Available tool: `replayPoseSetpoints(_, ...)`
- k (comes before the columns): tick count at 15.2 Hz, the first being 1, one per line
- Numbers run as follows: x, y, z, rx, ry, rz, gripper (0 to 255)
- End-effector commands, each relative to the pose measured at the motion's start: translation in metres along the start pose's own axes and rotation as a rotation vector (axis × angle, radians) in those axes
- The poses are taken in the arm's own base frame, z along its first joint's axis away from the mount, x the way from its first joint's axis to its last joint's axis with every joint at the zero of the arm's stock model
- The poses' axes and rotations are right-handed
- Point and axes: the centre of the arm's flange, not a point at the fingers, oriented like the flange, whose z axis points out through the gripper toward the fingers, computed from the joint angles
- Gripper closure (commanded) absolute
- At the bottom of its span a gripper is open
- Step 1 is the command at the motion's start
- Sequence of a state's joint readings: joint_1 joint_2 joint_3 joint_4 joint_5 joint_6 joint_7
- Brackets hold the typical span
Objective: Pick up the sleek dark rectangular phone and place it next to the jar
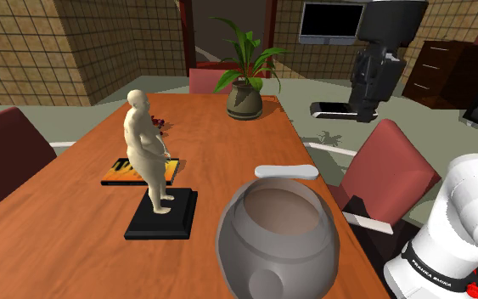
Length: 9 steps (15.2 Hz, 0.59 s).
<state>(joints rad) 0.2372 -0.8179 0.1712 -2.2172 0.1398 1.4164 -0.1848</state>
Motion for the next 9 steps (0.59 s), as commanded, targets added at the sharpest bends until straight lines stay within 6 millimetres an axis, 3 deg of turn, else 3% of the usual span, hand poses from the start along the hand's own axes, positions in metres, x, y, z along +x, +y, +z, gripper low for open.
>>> replayPoseSetpoints(1, -0.008, -0.024, 0.001, 0.0, 0.0, 0.002, 255)
replayPoseSetpoints(9, -0.035, -0.126, 0.002, 0.0, 0.0, 0.002, 255)
